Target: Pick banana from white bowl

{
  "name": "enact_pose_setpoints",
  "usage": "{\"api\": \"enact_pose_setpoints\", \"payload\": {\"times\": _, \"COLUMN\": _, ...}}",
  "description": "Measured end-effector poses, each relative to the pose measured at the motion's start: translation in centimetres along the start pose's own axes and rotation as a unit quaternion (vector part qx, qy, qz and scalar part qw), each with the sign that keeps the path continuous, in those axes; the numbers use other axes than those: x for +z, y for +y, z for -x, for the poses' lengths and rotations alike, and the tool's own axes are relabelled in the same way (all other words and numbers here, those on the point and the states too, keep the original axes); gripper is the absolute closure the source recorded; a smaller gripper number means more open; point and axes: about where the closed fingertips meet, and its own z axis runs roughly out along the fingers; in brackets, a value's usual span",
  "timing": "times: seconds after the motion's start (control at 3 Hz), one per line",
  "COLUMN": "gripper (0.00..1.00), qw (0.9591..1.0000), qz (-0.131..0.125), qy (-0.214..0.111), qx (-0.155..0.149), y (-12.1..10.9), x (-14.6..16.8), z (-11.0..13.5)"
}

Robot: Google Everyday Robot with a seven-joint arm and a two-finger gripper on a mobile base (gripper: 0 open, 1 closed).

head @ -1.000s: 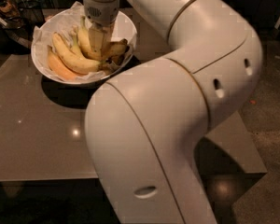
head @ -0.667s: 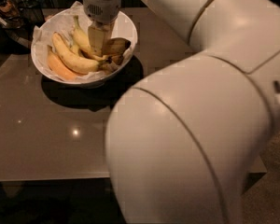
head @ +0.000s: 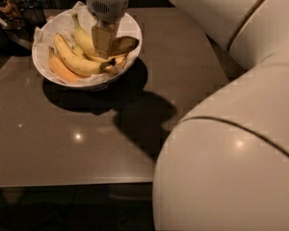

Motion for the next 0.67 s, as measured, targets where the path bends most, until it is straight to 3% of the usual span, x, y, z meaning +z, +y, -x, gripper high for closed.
{"api": "enact_pose_setpoints", "payload": {"times": 0.33, "gripper": 1.00, "qw": 1.0000, "qz": -0.006, "qy": -0.002, "qx": -0.007, "y": 0.3, "x": -0.6, "z": 0.3}}
{"api": "enact_pose_setpoints", "payload": {"times": 0.67, "gripper": 1.00, "qw": 0.9997, "qz": -0.009, "qy": -0.006, "qx": -0.019, "y": 2.5, "x": -2.1, "z": 0.1}}
